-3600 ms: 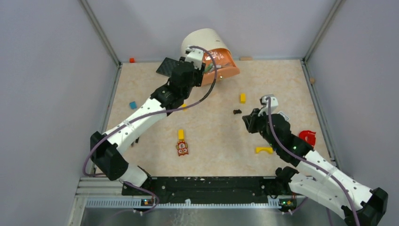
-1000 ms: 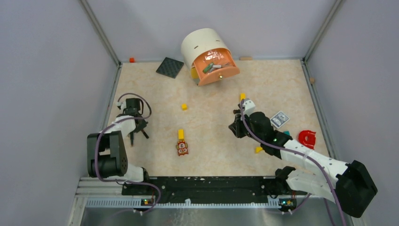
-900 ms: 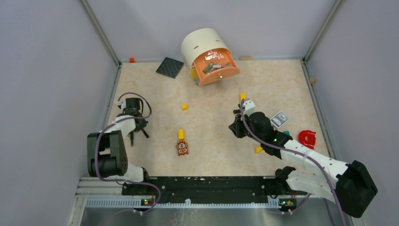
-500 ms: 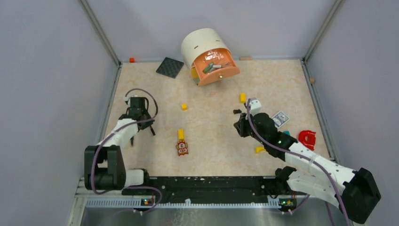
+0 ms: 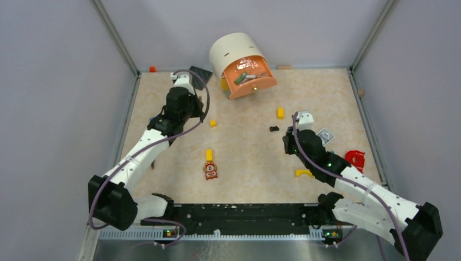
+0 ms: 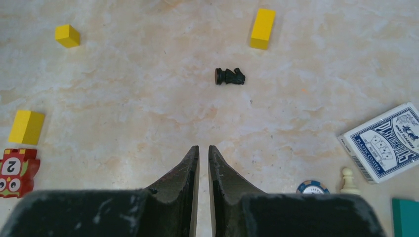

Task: Organize the makeup
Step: Pick up the lipstick at the center of the board, then place the lipstick in the drawer.

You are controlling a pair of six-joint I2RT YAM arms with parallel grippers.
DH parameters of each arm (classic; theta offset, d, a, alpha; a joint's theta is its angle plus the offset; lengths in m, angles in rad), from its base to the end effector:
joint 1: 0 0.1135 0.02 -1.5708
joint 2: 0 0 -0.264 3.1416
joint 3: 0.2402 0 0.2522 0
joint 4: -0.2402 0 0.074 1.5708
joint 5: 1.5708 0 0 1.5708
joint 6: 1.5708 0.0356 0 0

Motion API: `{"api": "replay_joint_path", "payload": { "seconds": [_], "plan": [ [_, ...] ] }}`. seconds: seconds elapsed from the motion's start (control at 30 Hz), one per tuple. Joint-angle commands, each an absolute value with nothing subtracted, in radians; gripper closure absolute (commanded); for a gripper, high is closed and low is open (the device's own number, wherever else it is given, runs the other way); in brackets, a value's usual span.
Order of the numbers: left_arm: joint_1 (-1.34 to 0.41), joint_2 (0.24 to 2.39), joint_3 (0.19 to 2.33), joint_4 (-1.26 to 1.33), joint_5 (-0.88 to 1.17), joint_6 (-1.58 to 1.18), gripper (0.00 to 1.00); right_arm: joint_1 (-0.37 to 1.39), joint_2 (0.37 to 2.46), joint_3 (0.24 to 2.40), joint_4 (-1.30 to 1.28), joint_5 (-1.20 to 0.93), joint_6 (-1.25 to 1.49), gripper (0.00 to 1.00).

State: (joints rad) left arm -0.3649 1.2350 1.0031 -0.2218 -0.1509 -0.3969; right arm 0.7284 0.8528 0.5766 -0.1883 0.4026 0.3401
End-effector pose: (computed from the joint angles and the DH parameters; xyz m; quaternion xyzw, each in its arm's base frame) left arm 0.2666 -0.0961 0.3170 -0.0535 0.8449 -0.1371 0.5143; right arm 0.1539 0.1186 0.2554 -0.0578 0.8383 0.1157 0.5297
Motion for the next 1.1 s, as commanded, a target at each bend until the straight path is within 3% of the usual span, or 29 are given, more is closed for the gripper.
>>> {"api": "replay_joint_path", "payload": {
  "seconds": [0.0, 0.13, 0.23, 0.5, 0.8, 1.07],
  "plan": [
    [-0.418, 1.324, 1.156, -0.137, -0.065, -0.261, 1.00, 0.727, 0.772, 0.627, -0.246, 0.398, 0.334, 0.89],
    [-0.466, 1.471, 1.403, -0.176, -0.027, -0.074, 1.00, 0.727, 0.681, 0.605, -0.264, 0.374, 0.334, 0.89],
    [-0.476, 1.558, 1.569, -0.187, 0.142, 0.108, 1.00, 0.727, 0.645, 0.608, -0.266, 0.350, 0.314, 0.88],
    [-0.503, 1.732, 1.807, -0.197, 0.288, 0.459, 1.00, 0.727, 0.638, 0.647, -0.340, 0.295, 0.329, 0.88],
    [-0.632, 1.935, 1.970, -0.326, 0.219, 0.716, 1.00, 0.727, 0.644, 0.631, -0.290, 0.283, 0.275, 0.88],
    [-0.659, 2.031, 2.022, -0.269, 0.036, 0.800, 1.00, 0.727, 0.655, 0.627, -0.265, 0.257, 0.239, 0.88]
  ]
}}
